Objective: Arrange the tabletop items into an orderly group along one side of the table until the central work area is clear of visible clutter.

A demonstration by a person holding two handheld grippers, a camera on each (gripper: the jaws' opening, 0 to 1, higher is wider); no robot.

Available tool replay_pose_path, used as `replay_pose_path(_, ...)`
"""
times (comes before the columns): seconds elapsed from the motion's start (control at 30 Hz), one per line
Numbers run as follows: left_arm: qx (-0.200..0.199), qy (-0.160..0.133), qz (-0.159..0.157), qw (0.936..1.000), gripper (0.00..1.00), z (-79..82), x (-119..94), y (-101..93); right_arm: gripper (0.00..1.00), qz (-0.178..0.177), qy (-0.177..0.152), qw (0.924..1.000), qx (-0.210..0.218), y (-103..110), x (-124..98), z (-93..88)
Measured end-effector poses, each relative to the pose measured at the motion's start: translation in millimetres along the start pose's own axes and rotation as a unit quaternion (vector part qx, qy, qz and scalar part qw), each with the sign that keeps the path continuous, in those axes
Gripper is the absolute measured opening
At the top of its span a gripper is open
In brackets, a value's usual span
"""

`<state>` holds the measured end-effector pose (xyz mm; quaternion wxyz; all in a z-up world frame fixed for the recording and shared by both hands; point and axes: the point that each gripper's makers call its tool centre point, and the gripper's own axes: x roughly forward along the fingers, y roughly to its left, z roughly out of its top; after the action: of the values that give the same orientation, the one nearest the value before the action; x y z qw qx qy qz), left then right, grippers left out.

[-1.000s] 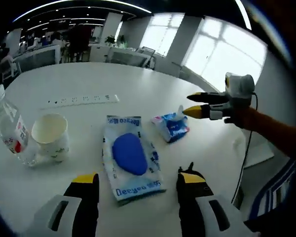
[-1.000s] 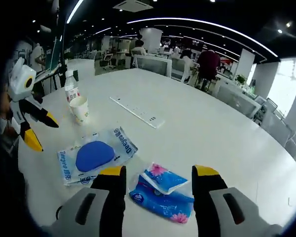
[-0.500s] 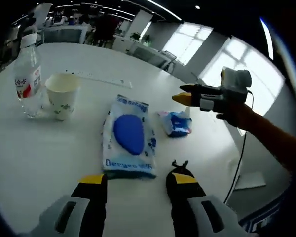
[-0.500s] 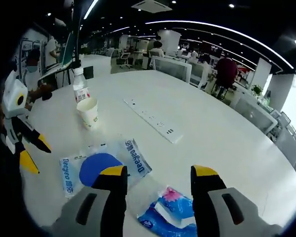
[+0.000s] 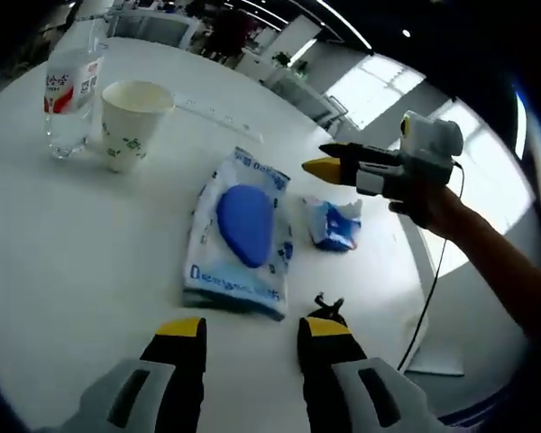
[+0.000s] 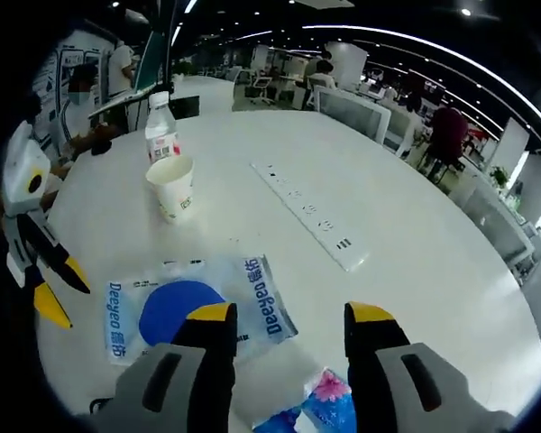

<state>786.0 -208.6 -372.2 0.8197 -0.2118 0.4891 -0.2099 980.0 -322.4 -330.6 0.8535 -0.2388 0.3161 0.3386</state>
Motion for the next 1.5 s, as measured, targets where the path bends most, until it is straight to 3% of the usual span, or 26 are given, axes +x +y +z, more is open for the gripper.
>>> replay_pose_path(0.3, -0.044, 0.011, -0.002, 0.999, 0.32, 0.7, 15, 4.2, 0.3, 0.011, 0.037, 0.9992, 0.011, -3, 24, -15.9)
replay_pose_path(0.43, -0.087, 0.029, -0.013, 0.9958, 0.27, -1.6, 19, 3.2, 0.29, 0.015, 0.043, 0.9988, 0.018, -4, 30, -19.6)
replay_pose_path(0.6, -0.11, 0.036, -0.014, 0.9932, 0.25, -0.5, 26, 4.4, 0.27, 0.028, 0.054, 0.9979, 0.02, 1, 38, -25.8)
replay_pose_path(0.8, -0.121, 0.043, -0.015, 0.9916, 0.24, -1.7, 34, 4.7, 0.27, 0.049, 0.059, 0.9966, 0.029, 7, 51, -28.0)
replay_pose_path(0.93, -0.139, 0.048, -0.02, 0.9889, 0.17, -2.2, 37, 6.1, 0.25, 0.063, 0.066, 0.9949, 0.042, 12, 60, -35.2)
replay_pose_path(1.1, -0.173, 0.053, -0.026, 0.9832, 0.15, -2.2, 41, 7.5, 0.24, 0.071, 0.069, 0.9938, 0.05, 14, 57, -35.4)
replay_pose_path(1.33, -0.185, 0.055, -0.026, 0.9808, 0.15, -1.9, 45, 8.6, 0.23, 0.074, 0.061, 0.9926, 0.074, 14, 60, -33.8)
replay_pose_path(1.5, -0.194, 0.061, -0.028, 0.9786, 0.12, -4.9, 46, 7.9, 0.06, 0.083, 0.068, 0.9916, 0.071, 18, 62, -36.1)
